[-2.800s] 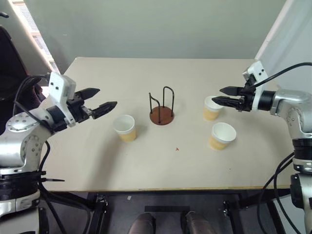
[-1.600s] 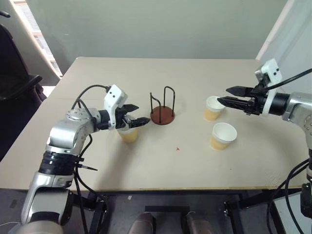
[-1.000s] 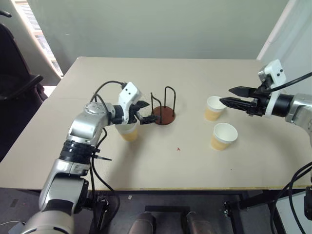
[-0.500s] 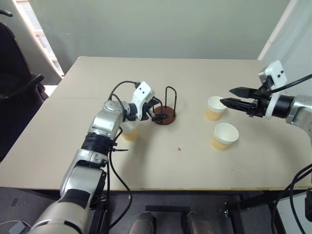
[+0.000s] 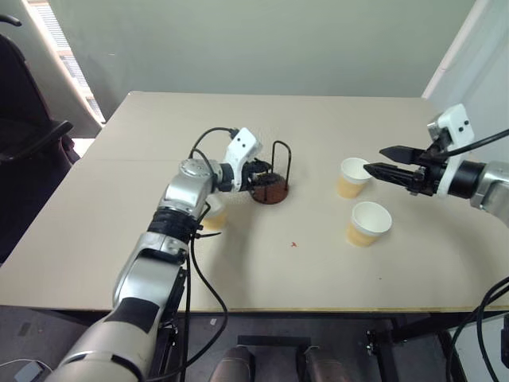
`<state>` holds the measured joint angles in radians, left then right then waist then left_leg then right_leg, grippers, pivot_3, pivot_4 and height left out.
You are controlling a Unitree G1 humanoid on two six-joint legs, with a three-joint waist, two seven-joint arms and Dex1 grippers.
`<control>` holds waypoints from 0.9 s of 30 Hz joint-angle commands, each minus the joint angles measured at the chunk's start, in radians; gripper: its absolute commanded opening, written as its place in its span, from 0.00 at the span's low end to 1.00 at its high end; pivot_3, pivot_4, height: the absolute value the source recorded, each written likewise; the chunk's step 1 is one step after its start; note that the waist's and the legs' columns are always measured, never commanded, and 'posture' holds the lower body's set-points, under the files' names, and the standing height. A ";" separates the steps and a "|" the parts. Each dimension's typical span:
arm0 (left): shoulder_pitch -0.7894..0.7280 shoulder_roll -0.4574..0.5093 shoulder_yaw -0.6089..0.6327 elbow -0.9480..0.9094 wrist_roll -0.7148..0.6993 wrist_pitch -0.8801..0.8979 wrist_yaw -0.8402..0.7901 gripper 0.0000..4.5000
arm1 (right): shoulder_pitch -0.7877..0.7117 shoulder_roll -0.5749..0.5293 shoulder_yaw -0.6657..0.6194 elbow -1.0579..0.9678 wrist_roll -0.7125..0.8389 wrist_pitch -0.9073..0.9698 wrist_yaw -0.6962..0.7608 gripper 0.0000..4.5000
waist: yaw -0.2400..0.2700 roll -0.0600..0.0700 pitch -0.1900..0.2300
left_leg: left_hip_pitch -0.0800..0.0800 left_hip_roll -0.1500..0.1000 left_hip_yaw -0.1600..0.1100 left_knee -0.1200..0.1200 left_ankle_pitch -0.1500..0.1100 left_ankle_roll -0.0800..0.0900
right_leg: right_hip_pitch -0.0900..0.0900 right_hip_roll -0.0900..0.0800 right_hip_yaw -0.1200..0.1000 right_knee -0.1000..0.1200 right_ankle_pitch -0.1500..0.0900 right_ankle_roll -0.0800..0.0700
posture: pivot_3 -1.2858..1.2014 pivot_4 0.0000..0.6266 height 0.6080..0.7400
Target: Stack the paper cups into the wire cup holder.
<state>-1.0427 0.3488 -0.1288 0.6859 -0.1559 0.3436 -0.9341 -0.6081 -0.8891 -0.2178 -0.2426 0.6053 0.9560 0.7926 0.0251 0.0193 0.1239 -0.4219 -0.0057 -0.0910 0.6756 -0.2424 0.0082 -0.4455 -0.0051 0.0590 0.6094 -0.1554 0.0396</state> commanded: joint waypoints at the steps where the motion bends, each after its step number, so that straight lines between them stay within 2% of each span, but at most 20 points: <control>1: -0.036 0.013 0.024 -0.016 -0.009 -0.030 -0.037 0.12 | 0.007 -0.020 -0.045 -0.035 0.018 -0.022 0.007 0.67 | 0.000 0.000 0.000 | 0.000 0.000 0.000 0.000 0.000 0.000 | 0.000 0.000 0.000 0.000 0.000 0.000 | 0.52 0.24 1.00; 2: -0.029 0.025 0.017 -0.032 -0.013 -0.032 -0.076 0.04 | 0.022 -0.029 -0.046 -0.050 0.028 -0.022 0.024 0.67 | 0.000 0.000 0.000 | 0.000 0.000 0.000 0.001 0.000 0.000 | 0.000 0.000 0.000 0.000 0.000 0.000 | 0.52 0.24 1.00; 3: -0.019 0.037 0.010 -0.050 -0.017 -0.036 -0.115 0.01 | 0.035 -0.038 -0.047 -0.064 0.037 -0.020 0.038 0.67 | 0.000 0.000 0.000 | 0.000 0.000 0.000 0.001 0.000 0.000 | 0.000 0.000 0.000 0.000 0.000 0.000 | 0.52 0.24 1.00; 7: 0.039 0.082 -0.025 -0.177 -0.049 -0.023 -0.284 0.01 | 0.075 -0.085 -0.063 -0.117 0.116 0.052 0.083 0.67 | 0.001 0.000 0.000 | -0.001 0.000 0.000 0.001 0.000 -0.001 | -0.001 0.000 0.000 0.000 -0.001 0.001 | 0.52 0.24 1.00; 12: 0.086 0.091 -0.060 -0.310 -0.083 0.029 -0.387 0.01 | 0.076 -0.157 -0.113 -0.172 0.221 0.136 0.113 0.67 | 0.008 0.000 0.000 | -0.004 -0.001 0.001 0.005 -0.001 -0.003 | 0.000 0.000 0.001 0.000 -0.003 0.003 | 0.52 0.24 1.00; 19: 0.136 0.051 -0.120 -0.426 -0.115 0.099 -0.437 0.01 | 0.059 -0.245 -0.195 -0.220 0.377 0.226 0.125 0.67 | 0.009 0.000 0.000 | -0.005 -0.002 0.001 0.007 -0.003 0.001 | 0.000 -0.002 0.001 -0.001 -0.003 0.004 | 0.52 0.24 1.00; 27: 0.154 -0.009 -0.191 -0.412 -0.073 0.057 -0.418 0.01 | 0.053 -0.246 -0.186 -0.222 0.416 0.224 0.065 0.67 | 0.007 0.000 0.000 | -0.003 -0.001 0.002 0.008 -0.006 0.007 | 0.000 -0.002 0.001 0.000 -0.003 0.004 | 0.52 0.24 1.00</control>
<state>-0.8843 0.3415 -0.3184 0.2904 -0.2335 0.4198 -1.3603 -0.5356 -1.1225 -0.3790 -0.4439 1.0028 1.1881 0.8721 0.0325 0.0194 0.1238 -0.4248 -0.0067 -0.0887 0.6834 -0.2488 0.0152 -0.4447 -0.0068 0.0598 0.6098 -0.1579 0.0439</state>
